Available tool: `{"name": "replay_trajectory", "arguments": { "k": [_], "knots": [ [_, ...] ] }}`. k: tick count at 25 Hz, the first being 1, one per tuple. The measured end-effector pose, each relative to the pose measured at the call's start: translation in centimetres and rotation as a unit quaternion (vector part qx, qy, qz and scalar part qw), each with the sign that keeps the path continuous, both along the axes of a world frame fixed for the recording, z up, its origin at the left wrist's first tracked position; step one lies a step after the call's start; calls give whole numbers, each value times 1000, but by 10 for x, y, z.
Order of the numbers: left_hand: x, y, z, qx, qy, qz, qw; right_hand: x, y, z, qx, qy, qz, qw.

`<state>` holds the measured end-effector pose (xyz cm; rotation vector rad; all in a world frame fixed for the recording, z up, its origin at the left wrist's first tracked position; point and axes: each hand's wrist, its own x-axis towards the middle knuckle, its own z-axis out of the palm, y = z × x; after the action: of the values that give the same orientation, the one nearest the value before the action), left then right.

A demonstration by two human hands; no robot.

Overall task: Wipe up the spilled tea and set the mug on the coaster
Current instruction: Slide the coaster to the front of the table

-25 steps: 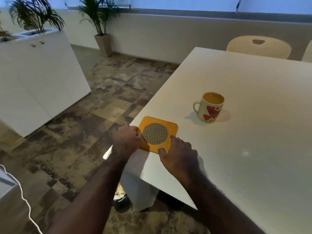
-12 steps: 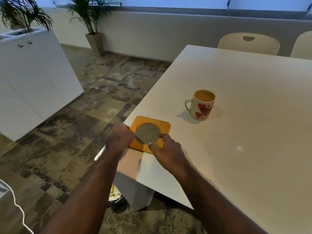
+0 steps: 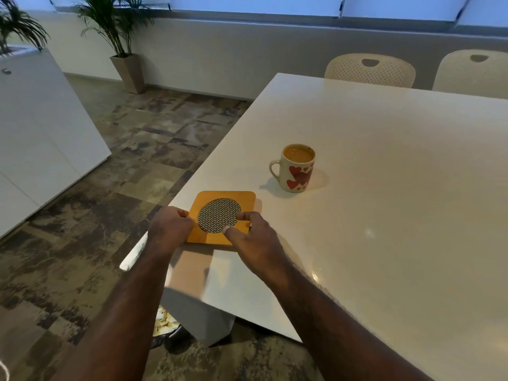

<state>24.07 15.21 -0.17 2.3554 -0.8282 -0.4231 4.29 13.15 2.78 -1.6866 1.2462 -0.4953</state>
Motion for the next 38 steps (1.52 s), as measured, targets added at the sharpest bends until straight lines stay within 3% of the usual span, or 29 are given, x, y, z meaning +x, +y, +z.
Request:
{"name": "replay_trajectory", "arguments": {
  "k": [14,25,38],
  "knots": [
    [-147,-34,7,-65,67,-98,991,-157,-22,-3,-27,-13,-69,997],
    [-268,-70,7,-22,47,-147,988,-283,-38,-10,-18,-10,-112,993],
    [-309,-69,1,10,-5,-182,983,-315,-33,-16,-12,80,-111,991]
  ]
}}
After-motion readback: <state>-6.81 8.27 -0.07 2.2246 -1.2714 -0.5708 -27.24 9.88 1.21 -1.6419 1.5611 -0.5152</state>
